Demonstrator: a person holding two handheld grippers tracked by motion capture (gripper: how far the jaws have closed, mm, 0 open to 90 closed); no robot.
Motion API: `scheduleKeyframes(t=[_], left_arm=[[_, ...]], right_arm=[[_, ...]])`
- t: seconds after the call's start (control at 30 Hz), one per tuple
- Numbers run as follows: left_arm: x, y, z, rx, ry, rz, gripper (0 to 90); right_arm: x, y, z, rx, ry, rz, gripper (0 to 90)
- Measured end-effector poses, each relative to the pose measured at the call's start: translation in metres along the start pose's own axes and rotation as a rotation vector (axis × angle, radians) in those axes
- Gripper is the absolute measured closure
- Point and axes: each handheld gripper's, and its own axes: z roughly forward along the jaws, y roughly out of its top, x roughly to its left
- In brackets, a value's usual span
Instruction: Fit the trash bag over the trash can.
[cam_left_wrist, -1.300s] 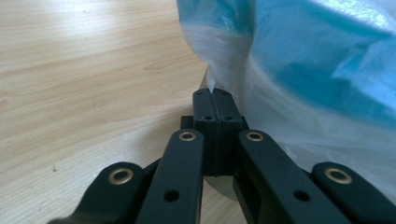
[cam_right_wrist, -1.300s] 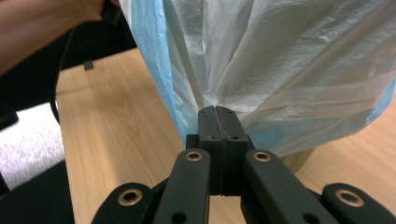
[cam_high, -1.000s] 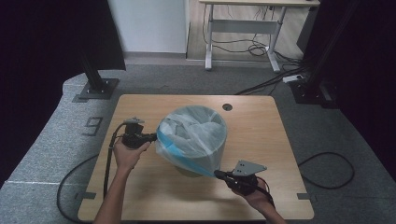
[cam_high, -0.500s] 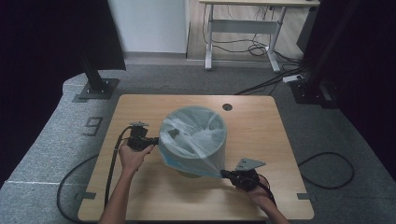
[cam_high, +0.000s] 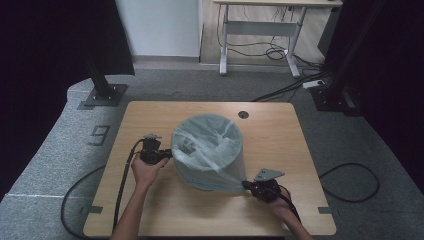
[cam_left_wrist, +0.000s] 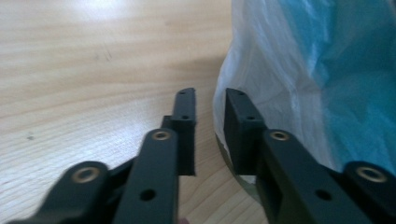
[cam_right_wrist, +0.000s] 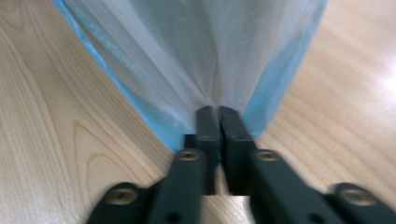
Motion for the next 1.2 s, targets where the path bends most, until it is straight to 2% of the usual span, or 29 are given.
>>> scheduleKeyframes(t=[0.07, 0.13, 0.17, 0.27, 0.33, 0.4, 0.6, 0.67, 0.97, 1.2], left_arm=[[0.001, 0.0, -0.008, -0.022, 0.007, 0.002, 68.6], [-0.001, -0.002, -0.02, -0.041, 0.06, 0.019, 64.3], [-0.001, -0.003, -0.025, -0.051, 0.083, 0.032, 62.5], [-0.002, -0.008, -0.042, -0.087, 0.094, 0.05, 55.9], [-0.002, -0.012, -0.051, -0.102, 0.085, 0.062, 53.0], [-0.002, -0.014, -0.058, -0.116, 0.076, 0.074, 51.1], [-0.006, -0.013, -0.069, -0.152, 0.0, 0.094, 47.7], [-0.008, -0.011, -0.073, -0.163, -0.012, 0.106, 47.4], [-0.034, 0.007, -0.102, -0.225, -0.07, 0.205, 46.9], [-0.058, 0.028, -0.11, -0.209, -0.107, 0.27, 46.1]], right_arm=[[0.002, 0.002, -0.005, -0.046, -0.019, -0.001, 62.2], [0.002, 0.004, -0.011, -0.085, -0.036, 0.02, 50.9], [0.002, 0.004, -0.013, -0.104, -0.04, 0.029, 47.7], [-0.001, 0.005, -0.025, -0.181, -0.053, 0.081, 38.3], [-0.003, 0.004, -0.032, -0.224, -0.056, 0.109, 36.6], [-0.006, 0.003, -0.036, -0.244, -0.054, 0.123, 36.2], [-0.013, -0.003, -0.039, -0.252, -0.067, 0.161, 36.2], [-0.014, -0.004, -0.04, -0.252, -0.064, 0.17, 36.2], [-0.016, -0.006, -0.043, -0.249, -0.045, 0.174, 36.2], [-0.016, -0.006, -0.043, -0.247, -0.041, 0.178, 36.4]])
